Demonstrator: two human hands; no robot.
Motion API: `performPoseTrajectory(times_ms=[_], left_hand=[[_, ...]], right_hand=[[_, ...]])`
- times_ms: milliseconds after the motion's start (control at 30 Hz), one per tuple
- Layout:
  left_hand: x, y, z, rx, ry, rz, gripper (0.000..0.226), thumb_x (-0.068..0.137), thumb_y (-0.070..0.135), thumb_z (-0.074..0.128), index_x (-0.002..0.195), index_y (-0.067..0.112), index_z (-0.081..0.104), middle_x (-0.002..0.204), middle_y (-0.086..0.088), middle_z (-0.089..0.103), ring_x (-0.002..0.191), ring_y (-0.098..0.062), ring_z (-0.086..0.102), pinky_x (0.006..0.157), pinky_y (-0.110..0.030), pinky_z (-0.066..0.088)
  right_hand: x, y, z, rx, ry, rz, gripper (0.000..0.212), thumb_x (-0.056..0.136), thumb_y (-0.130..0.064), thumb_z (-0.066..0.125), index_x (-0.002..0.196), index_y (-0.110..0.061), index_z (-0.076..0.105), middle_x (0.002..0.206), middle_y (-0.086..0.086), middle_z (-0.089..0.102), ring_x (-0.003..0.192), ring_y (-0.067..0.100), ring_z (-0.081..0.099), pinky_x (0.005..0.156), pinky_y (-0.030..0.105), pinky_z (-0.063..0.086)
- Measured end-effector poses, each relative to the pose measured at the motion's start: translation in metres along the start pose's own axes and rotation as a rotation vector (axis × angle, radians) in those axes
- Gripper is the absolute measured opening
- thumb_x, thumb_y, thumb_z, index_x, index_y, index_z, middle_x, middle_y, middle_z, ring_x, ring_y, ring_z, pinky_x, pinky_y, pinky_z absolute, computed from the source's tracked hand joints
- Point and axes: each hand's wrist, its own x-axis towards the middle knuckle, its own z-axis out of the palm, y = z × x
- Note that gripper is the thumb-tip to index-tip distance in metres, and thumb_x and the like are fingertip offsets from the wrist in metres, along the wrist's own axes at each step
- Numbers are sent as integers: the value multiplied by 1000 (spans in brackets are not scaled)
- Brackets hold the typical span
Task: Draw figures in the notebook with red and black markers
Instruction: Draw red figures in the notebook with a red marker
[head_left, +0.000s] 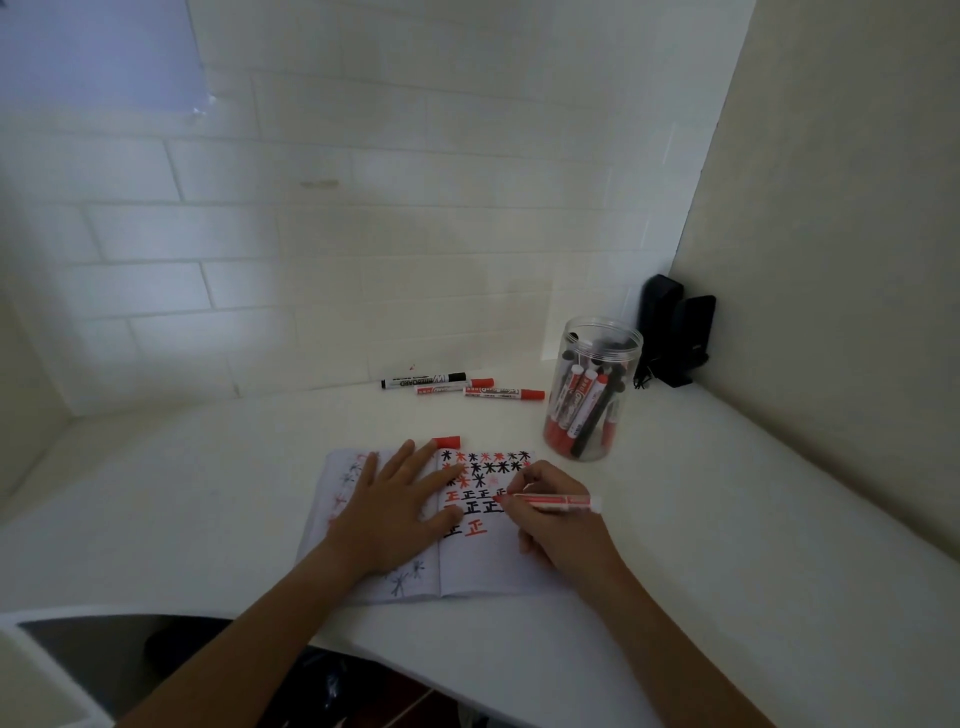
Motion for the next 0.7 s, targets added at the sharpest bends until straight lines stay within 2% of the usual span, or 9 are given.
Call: performPoseTrajectory(times_ms=[133,367,533,700], left_hand=[[1,-1,1,12,-12,-10,87,74,93,-6,153,58,10,167,16,-8,154,-12,-13,123,-51,-10],[0,0,0,-13,-14,-5,87,74,94,-4,152,58,11,167,15,-6,153,-12,-12,123,-50,-12],[0,1,-1,-6,-15,-8,88,73,93,-5,152,58,10,167,14,-7,153,-12,-13,122,-50,-12],[0,2,-2,-5,-22,-8,90,72,93,-6,152,58,10,167,14,-7,154,-13,-12,123,-51,-10]], right_hand=[[-2,-2,-2,-42,61,26,21,98,-23,69,89,-7,59,52,5,59,38,21,50,38,24,41],[-8,-4,4,-160,61,-4,21,95,-12,67,87,-4,50,50,15,59,31,16,49,36,24,41],[-8,-4,6,-172,45,5,20,97,-16,67,88,-8,52,48,8,61,33,15,49,36,22,40],[-7,-2,6,-171,52,3,19,96,-20,69,87,-11,54,51,12,63,34,16,50,36,21,38]])
